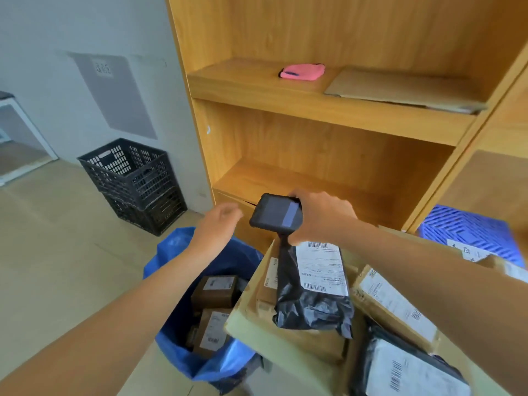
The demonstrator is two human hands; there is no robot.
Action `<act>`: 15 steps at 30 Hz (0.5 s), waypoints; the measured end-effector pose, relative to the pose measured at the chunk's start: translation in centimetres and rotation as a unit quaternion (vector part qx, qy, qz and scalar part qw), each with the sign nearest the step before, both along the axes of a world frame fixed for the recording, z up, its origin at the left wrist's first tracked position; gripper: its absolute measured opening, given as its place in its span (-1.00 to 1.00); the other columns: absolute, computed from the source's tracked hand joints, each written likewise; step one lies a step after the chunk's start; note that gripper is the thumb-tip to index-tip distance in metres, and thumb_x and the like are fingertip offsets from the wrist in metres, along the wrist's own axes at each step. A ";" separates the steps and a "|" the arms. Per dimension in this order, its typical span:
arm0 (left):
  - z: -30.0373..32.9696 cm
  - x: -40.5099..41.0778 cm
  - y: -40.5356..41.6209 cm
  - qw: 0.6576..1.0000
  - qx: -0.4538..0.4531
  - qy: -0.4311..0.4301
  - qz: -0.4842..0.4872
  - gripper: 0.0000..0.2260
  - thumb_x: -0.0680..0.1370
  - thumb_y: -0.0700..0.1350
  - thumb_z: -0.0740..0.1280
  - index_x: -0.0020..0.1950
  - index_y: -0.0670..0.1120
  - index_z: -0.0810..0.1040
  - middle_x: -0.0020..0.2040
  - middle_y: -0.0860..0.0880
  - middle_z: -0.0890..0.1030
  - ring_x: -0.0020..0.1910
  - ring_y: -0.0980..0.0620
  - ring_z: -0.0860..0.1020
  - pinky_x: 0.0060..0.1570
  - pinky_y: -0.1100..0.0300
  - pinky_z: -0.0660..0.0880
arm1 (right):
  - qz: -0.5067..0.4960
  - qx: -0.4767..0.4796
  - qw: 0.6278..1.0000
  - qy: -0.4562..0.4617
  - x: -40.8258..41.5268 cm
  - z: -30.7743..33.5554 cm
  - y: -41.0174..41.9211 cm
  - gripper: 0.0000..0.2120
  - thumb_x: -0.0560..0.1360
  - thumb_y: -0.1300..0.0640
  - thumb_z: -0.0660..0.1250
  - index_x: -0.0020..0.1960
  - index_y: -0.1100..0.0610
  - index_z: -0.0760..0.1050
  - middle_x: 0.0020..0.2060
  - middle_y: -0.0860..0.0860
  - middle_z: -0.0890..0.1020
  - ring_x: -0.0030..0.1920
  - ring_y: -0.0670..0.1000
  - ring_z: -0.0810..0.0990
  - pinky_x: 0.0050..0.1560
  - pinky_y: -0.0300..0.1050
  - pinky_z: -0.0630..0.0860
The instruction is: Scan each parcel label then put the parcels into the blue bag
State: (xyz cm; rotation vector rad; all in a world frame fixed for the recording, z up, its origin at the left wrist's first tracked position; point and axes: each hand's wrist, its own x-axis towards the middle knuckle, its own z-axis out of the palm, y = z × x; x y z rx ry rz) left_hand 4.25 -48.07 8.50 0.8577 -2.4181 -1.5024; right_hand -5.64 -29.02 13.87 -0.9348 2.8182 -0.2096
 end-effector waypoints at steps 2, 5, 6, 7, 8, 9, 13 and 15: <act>0.5 0.6 1.7 1.000 -0.003 -0.012 -0.023 -0.66 0.58 0.08 0.23 0.36 0.13 0.48 0.27 0.06 0.56 0.28 0.01 0.51 0.32 -0.12 0.43 | 0.005 0.032 0.999 0.011 1.0 0.3 3.2 -0.13 0.24 -0.18 0.57 0.46 -0.14 0.27 -0.06 -0.10 0.55 -0.10 0.05 0.60 -0.12 -0.05 0.61; 1.2 0.6 4.2 0.997 -0.012 -0.050 -0.059 -0.63 0.59 0.10 0.24 0.40 0.12 0.44 0.28 0.07 0.53 0.30 0.00 0.49 0.32 -0.12 0.43 | -0.001 0.082 0.996 0.023 1.7 0.3 7.1 -0.11 0.23 -0.20 0.57 0.48 -0.16 0.28 -0.04 -0.11 0.57 -0.08 0.03 0.60 -0.15 -0.07 0.61; 1.3 0.5 5.1 0.995 -0.015 -0.066 -0.077 -0.61 0.60 0.11 0.24 0.43 0.10 0.42 0.28 0.08 0.51 0.31 0.00 0.47 0.33 -0.10 0.43 | -0.009 0.091 0.996 0.023 1.8 0.4 8.4 -0.11 0.22 -0.19 0.57 0.47 -0.17 0.30 -0.06 -0.12 0.58 -0.09 0.02 0.61 -0.18 -0.10 0.60; 1.3 0.5 5.7 0.992 -0.018 -0.080 -0.092 -0.58 0.61 0.11 0.24 0.46 0.09 0.40 0.29 0.07 0.49 0.34 0.00 0.45 0.34 -0.08 0.41 | -0.018 0.099 0.995 0.023 1.7 0.3 9.4 -0.13 0.20 -0.18 0.57 0.45 -0.17 0.32 -0.10 -0.12 0.60 -0.12 0.01 0.61 -0.23 -0.13 0.57; 1.2 0.3 6.4 0.990 -0.021 -0.092 -0.108 -0.55 0.61 0.12 0.24 0.49 0.07 0.38 0.34 0.06 0.47 0.36 0.00 0.43 0.35 -0.06 0.40 | -0.031 0.106 0.994 0.024 1.7 0.4 10.4 -0.17 0.19 -0.18 0.57 0.41 -0.16 0.36 -0.13 -0.12 0.61 -0.14 0.00 0.61 -0.28 -0.16 0.52; 1.2 0.1 7.1 0.987 -0.022 -0.100 -0.122 -0.53 0.61 0.12 0.24 0.51 0.04 0.36 0.39 0.04 0.46 0.37 -0.01 0.42 0.36 -0.03 0.38 | -0.046 0.110 0.993 0.024 1.6 0.6 11.4 -0.20 0.17 -0.18 0.57 0.37 -0.15 0.39 -0.15 -0.11 0.61 -0.16 -0.01 0.61 -0.32 -0.18 0.48; 0.9 -0.6 9.2 0.983 -0.028 -0.105 -0.147 -0.51 0.63 0.07 0.22 0.54 -0.04 0.30 0.46 -0.04 0.42 0.40 -0.04 0.41 0.22 0.11 0.33 | -0.081 0.122 0.989 0.025 1.5 0.8 14.1 -0.21 0.15 -0.20 0.59 0.33 -0.15 0.42 -0.15 -0.11 0.61 -0.17 -0.01 0.60 -0.31 -0.15 0.50; 0.6 -0.9 9.8 0.982 -0.026 -0.111 -0.150 -0.48 0.63 0.08 0.22 0.56 -0.04 0.27 0.48 -0.06 0.41 0.40 -0.05 0.40 0.20 0.11 0.33 | -0.086 0.125 0.988 0.035 1.4 1.0 15.0 -0.21 0.17 -0.20 0.58 0.34 -0.14 0.41 -0.12 -0.12 0.61 -0.14 -0.01 0.59 -0.32 -0.16 0.47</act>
